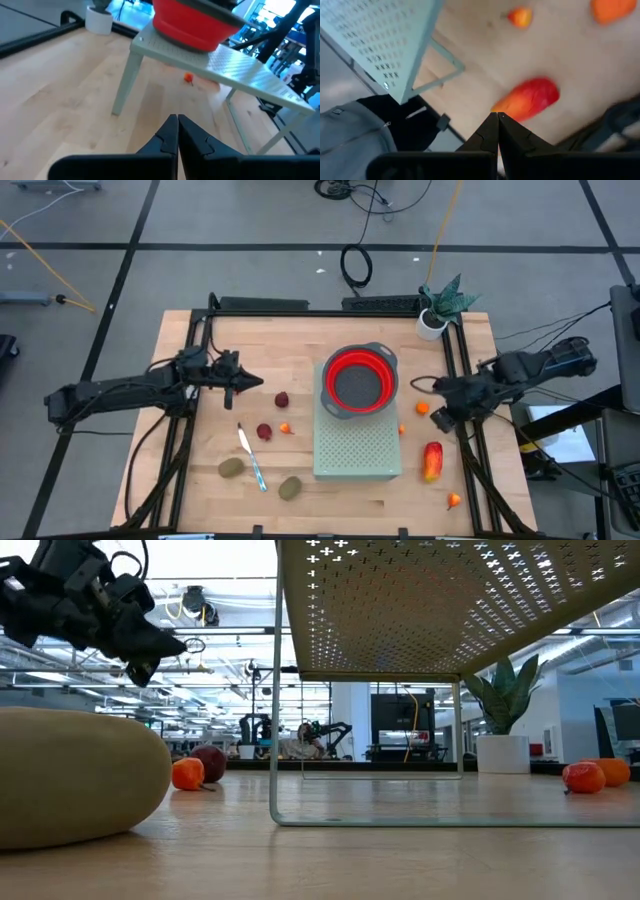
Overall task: Pick & Place Fruit
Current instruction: Put the mango into the red strainer bowl on the shelf
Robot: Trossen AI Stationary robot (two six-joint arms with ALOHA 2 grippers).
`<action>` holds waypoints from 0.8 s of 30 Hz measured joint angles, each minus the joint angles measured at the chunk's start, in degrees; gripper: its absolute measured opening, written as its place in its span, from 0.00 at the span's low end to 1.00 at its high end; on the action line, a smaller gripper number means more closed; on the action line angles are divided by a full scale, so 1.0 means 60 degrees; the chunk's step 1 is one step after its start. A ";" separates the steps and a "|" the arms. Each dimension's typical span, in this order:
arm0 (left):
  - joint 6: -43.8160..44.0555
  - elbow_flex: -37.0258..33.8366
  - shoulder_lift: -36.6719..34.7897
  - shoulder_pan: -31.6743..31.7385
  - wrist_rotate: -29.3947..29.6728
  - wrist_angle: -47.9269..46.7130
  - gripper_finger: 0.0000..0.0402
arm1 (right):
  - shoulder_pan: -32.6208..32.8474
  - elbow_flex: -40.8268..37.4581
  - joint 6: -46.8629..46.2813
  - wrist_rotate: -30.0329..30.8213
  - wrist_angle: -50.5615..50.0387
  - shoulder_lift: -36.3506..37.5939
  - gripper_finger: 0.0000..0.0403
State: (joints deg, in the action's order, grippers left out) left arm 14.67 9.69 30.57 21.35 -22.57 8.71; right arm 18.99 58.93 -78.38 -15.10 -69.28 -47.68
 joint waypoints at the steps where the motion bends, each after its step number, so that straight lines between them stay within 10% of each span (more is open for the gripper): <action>1: 0.0003 -0.0055 0.0000 0.0042 -0.0059 0.0015 0.01 | 0.0211 0.0074 -0.0294 -0.0018 0.0005 -0.0158 0.00; 13: 0.0105 -0.0393 0.0000 0.0192 -0.0454 0.0328 0.01 | 0.2634 0.0387 -0.4722 -0.0020 0.0226 -0.1701 0.00; 24: 0.0171 -0.0393 0.0000 0.0189 -0.0452 0.0324 0.01 | 0.3303 -0.0237 -0.4721 0.0009 0.1114 -0.1971 0.00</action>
State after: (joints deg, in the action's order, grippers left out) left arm 15.69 7.33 30.57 22.48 -25.29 10.66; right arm 38.81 57.51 -106.70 -15.05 -62.60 -59.51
